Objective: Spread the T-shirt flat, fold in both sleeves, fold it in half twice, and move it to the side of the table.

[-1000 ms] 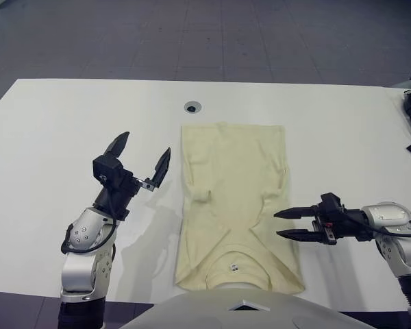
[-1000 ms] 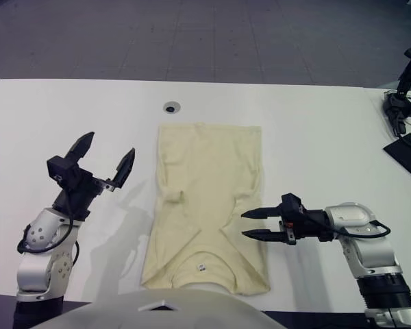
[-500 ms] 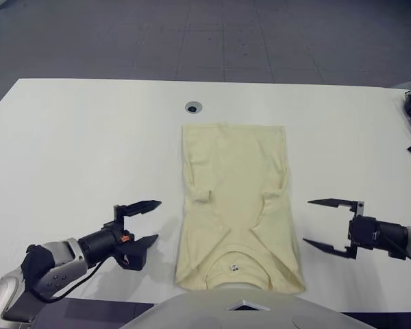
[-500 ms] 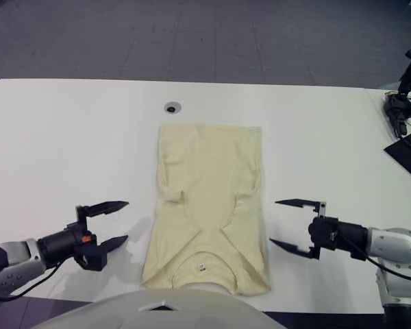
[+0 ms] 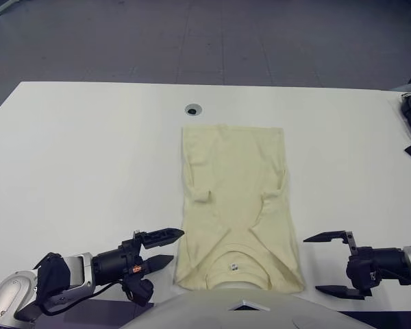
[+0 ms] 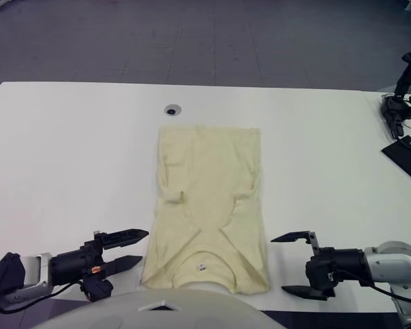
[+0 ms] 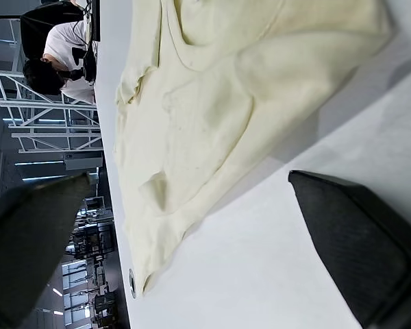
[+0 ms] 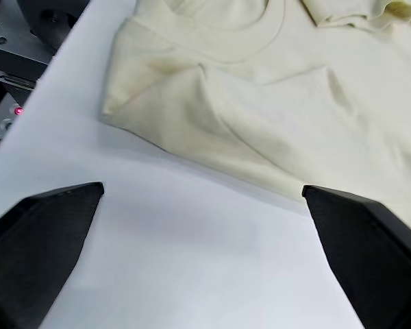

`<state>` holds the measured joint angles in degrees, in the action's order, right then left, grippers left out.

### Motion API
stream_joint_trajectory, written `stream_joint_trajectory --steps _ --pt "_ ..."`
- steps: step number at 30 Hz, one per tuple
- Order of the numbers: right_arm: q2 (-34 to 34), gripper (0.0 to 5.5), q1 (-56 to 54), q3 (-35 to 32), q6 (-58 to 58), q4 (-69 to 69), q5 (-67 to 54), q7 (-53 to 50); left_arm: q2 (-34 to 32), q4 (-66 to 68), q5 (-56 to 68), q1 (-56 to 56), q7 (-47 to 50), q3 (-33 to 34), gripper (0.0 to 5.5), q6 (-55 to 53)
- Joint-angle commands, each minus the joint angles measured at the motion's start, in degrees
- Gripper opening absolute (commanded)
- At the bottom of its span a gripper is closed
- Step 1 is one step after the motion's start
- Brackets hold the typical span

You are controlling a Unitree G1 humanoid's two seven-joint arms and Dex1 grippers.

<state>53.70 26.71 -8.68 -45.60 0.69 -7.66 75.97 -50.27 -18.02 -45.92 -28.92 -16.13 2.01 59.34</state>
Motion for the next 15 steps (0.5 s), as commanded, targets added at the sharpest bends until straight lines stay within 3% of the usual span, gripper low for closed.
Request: stream_joint_trajectory --steps 1,4,13,15 --pt "-2.34 5.38 -2.43 3.44 -6.71 0.83 11.32 -6.27 -0.74 1.61 -4.43 -0.62 0.4 -1.1 5.4 0.72" --pt "-3.44 5.38 -3.69 5.19 -10.58 -0.53 13.56 -10.97 -0.87 1.66 -5.05 -1.17 1.36 -1.87 5.4 1.13" --pt "-0.02 5.4 -5.69 10.31 -15.81 1.78 19.22 -19.24 -1.42 1.46 -3.46 -2.66 0.79 -5.04 3.8 0.14" --pt "1.56 5.06 -5.06 11.13 -14.8 1.47 19.41 -19.97 -1.39 1.59 -3.34 -2.64 0.86 -5.26 3.4 -0.16"
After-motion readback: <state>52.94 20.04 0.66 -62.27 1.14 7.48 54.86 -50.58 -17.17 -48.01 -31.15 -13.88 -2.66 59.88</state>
